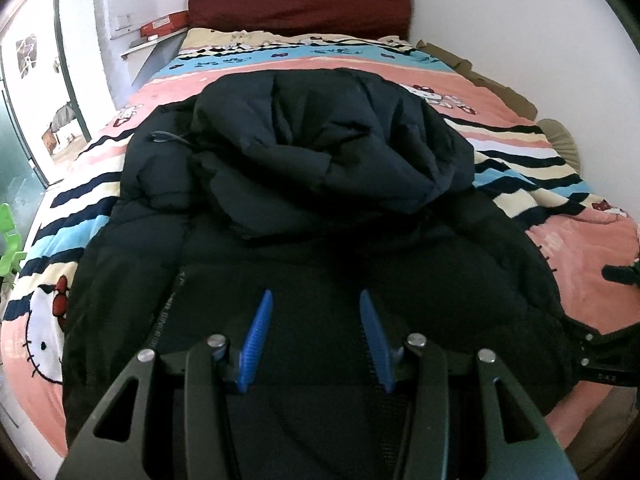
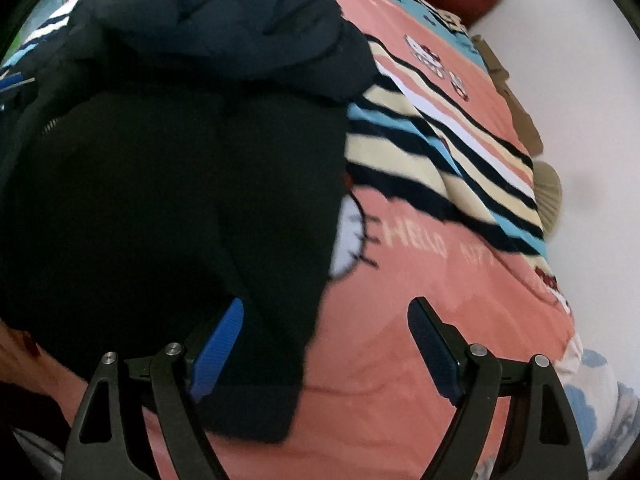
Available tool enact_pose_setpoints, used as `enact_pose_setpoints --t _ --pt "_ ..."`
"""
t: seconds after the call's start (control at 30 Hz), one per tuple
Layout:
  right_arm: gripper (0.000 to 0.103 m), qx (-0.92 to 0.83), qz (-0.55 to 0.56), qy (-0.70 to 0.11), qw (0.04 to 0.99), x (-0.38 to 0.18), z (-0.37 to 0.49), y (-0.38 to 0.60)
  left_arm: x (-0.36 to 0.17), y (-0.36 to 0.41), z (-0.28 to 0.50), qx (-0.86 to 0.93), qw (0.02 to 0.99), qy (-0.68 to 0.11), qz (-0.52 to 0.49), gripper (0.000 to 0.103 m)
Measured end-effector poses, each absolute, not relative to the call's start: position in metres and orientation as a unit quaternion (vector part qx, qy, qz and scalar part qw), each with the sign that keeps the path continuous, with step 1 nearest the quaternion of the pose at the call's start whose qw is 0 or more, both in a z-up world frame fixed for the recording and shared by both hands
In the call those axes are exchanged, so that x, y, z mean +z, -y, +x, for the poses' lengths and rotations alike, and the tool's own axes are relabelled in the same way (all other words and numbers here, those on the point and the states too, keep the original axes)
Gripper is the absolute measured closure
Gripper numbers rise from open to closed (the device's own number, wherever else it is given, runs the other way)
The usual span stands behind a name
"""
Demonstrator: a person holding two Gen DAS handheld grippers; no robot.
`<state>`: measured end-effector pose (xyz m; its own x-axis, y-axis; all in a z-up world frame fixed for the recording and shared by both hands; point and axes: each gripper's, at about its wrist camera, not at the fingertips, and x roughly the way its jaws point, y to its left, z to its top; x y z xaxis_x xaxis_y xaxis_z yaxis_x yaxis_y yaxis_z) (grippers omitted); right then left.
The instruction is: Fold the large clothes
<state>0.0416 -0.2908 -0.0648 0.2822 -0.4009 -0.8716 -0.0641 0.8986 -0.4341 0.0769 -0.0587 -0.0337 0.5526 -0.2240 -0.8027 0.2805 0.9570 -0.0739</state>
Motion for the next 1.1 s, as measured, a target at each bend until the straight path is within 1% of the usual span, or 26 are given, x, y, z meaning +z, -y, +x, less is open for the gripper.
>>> enact_pose_setpoints --t 0.5,1.1 --pt "0.02 -0.152 -0.171 -0.607 0.761 -0.061 -0.008 0.339 -0.03 0.08 0.063 -0.156 0.88 -0.446 0.045 0.059" --pt "0.02 -0.162 -0.129 -0.601 0.772 -0.055 -0.041 0.389 -0.026 0.127 0.062 -0.16 0.876 -0.446 0.086 0.059"
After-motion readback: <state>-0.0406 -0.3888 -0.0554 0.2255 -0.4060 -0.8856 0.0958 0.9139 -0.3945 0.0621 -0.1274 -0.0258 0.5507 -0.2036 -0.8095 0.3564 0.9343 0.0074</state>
